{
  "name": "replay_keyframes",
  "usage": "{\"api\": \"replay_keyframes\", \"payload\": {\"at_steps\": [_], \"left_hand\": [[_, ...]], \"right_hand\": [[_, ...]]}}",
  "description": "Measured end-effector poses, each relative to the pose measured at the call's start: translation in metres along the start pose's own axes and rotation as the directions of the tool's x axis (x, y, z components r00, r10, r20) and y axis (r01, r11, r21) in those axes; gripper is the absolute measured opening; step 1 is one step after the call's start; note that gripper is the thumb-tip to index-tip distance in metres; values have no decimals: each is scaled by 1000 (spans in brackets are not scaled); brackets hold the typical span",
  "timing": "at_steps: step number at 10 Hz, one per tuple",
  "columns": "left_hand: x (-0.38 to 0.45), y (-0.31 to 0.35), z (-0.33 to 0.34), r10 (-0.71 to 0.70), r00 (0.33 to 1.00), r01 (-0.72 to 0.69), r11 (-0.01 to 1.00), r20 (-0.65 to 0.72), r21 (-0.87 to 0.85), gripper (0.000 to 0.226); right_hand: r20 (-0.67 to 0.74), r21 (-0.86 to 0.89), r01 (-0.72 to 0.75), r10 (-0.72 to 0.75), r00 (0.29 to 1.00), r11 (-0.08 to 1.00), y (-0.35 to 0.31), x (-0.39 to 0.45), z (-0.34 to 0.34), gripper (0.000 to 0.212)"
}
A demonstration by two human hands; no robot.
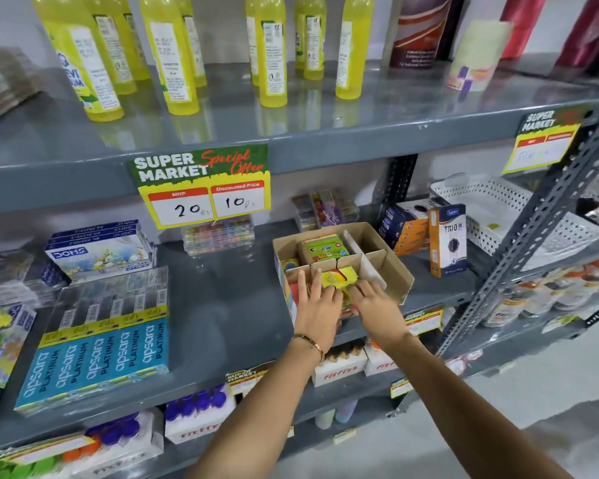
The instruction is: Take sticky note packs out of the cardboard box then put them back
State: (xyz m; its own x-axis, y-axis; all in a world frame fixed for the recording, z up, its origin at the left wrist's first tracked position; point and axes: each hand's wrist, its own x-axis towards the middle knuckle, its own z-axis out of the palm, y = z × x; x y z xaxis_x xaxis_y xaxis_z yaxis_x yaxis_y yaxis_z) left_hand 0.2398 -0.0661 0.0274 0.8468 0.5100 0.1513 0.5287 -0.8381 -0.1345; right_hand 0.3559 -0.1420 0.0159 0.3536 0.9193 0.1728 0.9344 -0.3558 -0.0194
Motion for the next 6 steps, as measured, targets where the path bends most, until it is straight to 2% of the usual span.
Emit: {"api": "replay_keyframes", "payload": {"at_steps": [1, 3, 4, 5, 6], "left_hand": [[6, 0, -4, 4, 1000, -4, 1000, -4, 1, 27], [11, -1, -1, 15, 1000, -16, 999, -10, -28, 23], [11, -3, -2, 46, 999, -46, 998, -14, -41, 28], [1, -11, -4, 68, 995, -75, 993, -69, -94, 48], [-9, -20, -8, 23, 985, -46, 990, -172, -131, 59]], "right_hand": [[23, -8, -5, 5, 1000, 1000, 1, 5, 0, 47], [67, -64, 7, -3, 998, 998, 1, 11, -3, 52], [78, -57, -5, 9, 997, 998, -1, 12, -9, 46], [72, -32, -25, 28, 997, 999, -6, 5, -25, 43], [-177, 34, -6, 12, 984, 999, -18, -6, -45, 39]]}}
